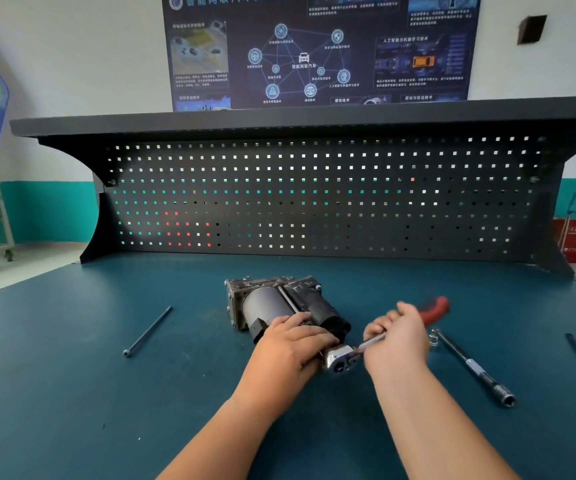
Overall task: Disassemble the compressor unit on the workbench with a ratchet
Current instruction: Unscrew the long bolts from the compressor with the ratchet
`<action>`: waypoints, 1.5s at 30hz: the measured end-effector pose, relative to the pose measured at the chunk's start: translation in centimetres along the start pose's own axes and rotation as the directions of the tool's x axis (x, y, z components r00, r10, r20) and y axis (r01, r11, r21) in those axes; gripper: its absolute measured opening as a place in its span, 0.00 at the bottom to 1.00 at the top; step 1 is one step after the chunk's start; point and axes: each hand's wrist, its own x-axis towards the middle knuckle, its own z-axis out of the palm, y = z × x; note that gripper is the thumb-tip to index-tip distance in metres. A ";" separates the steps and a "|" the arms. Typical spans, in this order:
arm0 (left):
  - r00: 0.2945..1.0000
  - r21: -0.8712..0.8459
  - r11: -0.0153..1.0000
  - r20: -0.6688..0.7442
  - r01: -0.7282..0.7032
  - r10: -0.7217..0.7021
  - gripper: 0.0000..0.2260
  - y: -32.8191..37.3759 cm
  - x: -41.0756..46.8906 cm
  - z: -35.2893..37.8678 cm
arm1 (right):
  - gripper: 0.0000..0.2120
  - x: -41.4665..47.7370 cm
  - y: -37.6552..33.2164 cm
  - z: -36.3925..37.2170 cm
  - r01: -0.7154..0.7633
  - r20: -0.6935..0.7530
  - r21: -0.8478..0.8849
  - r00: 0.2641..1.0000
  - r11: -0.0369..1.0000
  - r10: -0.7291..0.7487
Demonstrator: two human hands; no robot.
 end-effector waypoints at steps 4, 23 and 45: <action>1.000 0.014 1.000 0.007 0.006 -0.006 0.14 0.0 0.2 0.0 | 0.12 0.4 0.3 -0.1 -0.014 -0.004 -0.006 1.000 1.000 0.014; 0.953 -0.098 0.949 -0.017 0.299 -0.302 0.13 -0.1 0.0 0.7 | 0.10 -5.1 1.7 1.3 0.797 0.906 -0.157 0.351 0.583 -0.237; 0.987 -0.023 0.990 -0.078 0.139 -0.140 0.20 0.0 0.0 0.6 | 0.08 -2.7 0.9 1.8 0.522 0.487 -0.168 0.782 0.836 -0.389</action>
